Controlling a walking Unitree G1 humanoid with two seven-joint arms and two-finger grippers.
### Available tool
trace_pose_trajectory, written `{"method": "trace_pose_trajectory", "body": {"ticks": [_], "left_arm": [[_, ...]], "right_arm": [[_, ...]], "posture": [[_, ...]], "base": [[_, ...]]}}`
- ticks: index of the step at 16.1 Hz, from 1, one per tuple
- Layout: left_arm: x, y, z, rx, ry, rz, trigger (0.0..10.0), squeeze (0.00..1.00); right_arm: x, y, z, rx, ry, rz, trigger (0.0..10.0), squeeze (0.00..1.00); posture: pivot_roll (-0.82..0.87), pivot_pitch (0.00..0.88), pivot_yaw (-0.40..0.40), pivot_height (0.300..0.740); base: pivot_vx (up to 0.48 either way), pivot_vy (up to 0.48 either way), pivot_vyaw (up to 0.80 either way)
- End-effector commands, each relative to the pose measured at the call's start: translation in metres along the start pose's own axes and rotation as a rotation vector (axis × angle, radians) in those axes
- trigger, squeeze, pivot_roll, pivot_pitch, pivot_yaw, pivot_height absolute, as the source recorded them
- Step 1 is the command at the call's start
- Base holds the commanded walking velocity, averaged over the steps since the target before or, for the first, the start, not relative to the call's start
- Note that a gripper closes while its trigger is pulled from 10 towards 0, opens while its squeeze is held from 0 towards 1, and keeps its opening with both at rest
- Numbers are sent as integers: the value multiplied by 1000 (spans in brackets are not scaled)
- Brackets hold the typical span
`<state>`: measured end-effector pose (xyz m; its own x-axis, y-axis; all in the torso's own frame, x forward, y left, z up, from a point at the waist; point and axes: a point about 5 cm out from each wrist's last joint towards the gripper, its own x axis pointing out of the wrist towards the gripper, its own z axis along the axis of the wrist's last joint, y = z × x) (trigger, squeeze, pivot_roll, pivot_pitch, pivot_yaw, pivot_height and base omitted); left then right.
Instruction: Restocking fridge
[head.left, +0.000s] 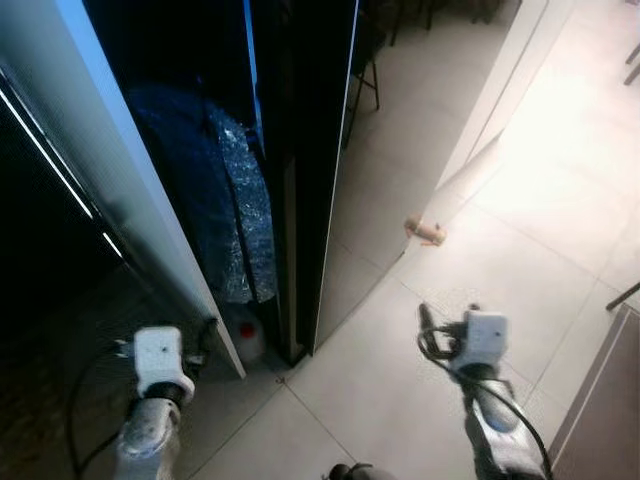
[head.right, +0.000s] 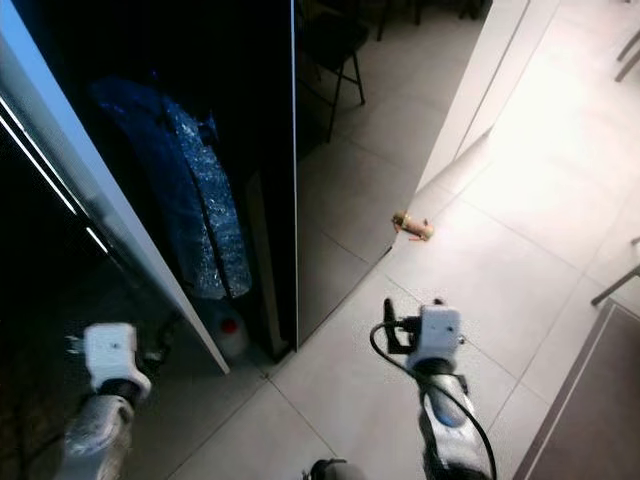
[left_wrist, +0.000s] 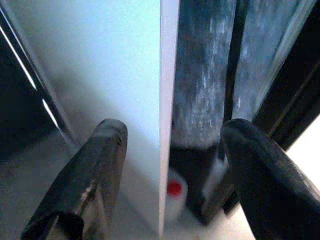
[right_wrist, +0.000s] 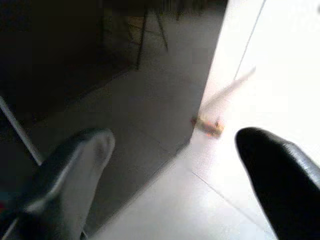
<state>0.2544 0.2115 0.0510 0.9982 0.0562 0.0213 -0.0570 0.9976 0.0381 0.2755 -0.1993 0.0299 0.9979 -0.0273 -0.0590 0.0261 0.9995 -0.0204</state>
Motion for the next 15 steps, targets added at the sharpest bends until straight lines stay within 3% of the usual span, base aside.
{"method": "trace_pose_trajectory", "body": {"ticks": [1, 4, 8, 14, 15], "left_arm": [[-7, 5, 2, 0, 0, 8, 10000, 0], [-22, 23, 16, 42, -27, 43, 10000, 0], [-51, 52, 31, 115, 0, 105, 10000, 0], [-55, 49, 39, 133, 34, 47, 10000, 0], [-54, 45, 31, 126, 89, 14, 10000, 0]], "right_arm": [[-6, -4, 5, -21, -39, -9, 10000, 0], [-23, -7, 13, -32, -91, -20, 10000, 0], [-55, -14, 12, -29, -67, -84, 10000, 0], [-72, -20, 10, -26, -2, -120, 10000, 0], [-70, -24, 0, -15, 45, -124, 10000, 0]], "posture": [[-174, 117, -42, 740], [-173, 127, -40, 740], [-173, 163, -44, 740], [-174, 176, -47, 740], [-182, 181, -47, 740]], "base": [[0, 0, 0], [0, 0, 0], [0, 0, 0], [0, 0, 0], [0, 0, 0]]}}
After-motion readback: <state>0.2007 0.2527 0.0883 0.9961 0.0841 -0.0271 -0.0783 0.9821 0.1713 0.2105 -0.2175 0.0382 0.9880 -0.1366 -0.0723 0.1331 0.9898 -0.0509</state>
